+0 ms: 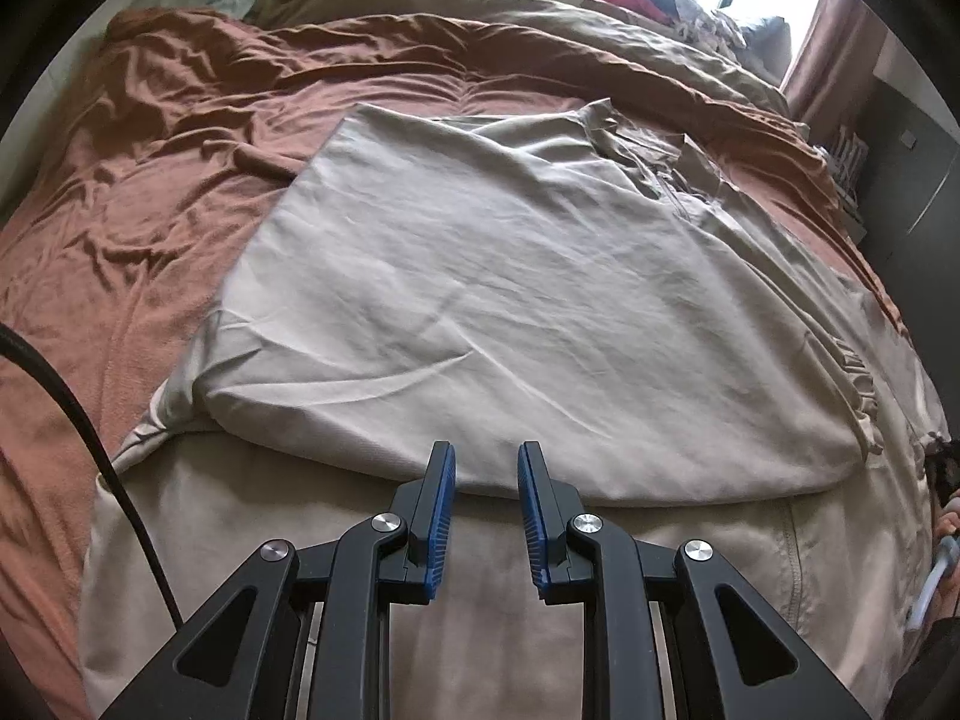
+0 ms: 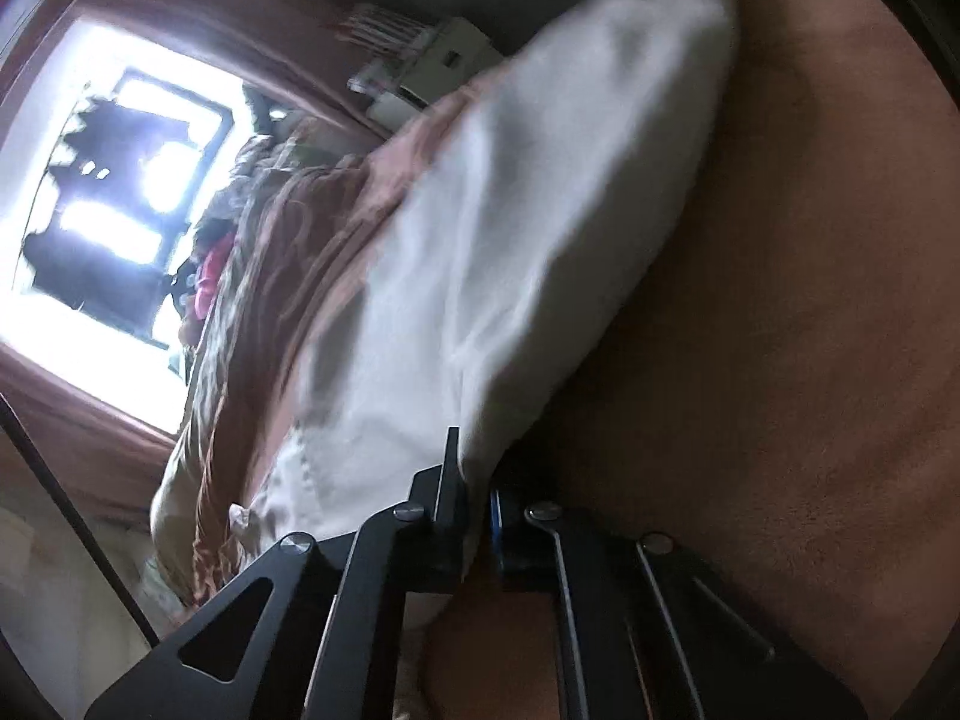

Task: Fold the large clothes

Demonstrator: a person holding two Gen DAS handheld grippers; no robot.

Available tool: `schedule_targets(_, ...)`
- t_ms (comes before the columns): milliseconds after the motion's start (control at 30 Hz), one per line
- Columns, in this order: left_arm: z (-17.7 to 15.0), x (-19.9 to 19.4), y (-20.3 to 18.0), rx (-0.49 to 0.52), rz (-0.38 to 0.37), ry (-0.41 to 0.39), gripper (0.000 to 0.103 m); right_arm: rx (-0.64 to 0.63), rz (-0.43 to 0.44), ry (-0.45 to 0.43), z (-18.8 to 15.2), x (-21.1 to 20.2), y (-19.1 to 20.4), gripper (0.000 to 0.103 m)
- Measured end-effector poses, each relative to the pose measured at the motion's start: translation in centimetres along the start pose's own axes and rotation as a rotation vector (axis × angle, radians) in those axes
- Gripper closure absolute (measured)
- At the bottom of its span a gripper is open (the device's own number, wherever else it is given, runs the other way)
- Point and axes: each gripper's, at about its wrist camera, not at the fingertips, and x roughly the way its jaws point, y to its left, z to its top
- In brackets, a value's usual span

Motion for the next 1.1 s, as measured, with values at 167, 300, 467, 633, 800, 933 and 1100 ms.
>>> schedule_targets(167, 0.2, -0.1, -0.2, -0.024, -0.02, -0.002, 0.08, -0.052, 0.117, -0.014, -0.7, -3.6, 3.9, 0.101)
schedule_targets(300, 0.3, -0.7, -0.6, -0.034, -0.046, -0.012, 0.08, -0.109, 0.161, -0.014, -2.0, -5.9, 6.4, 0.101)
schedule_targets(467, 0.2, -1.6, -1.0, -0.032, -0.068, -0.027, 0.08, -0.234, 0.165, 0.022, -4.5, -6.8, 9.5, 0.101)
schedule_targets(633, 0.3, -1.9, -1.3, -0.034, -0.087, -0.031, 0.08, -0.381, 0.158, 0.112, -7.7, -6.2, 11.9, 0.101)
schedule_targets(800, 0.4, -1.9, -1.4, -0.04, -0.1, -0.031, 0.08, -0.455, 0.129, 0.265, -10.2, -3.7, 12.7, 0.101)
schedule_targets(933, 0.2, -2.2, -1.5, -0.04, -0.112, -0.034, 0.08, -0.364, 0.073, 0.328, -10.0, -2.8, 11.0, 0.1)
schedule_targets(1100, 0.0, -2.4, -1.7, -0.035, -0.124, -0.032, 0.08, -0.196, 0.097, 0.237, -8.3, -6.3, 7.1, 0.026)
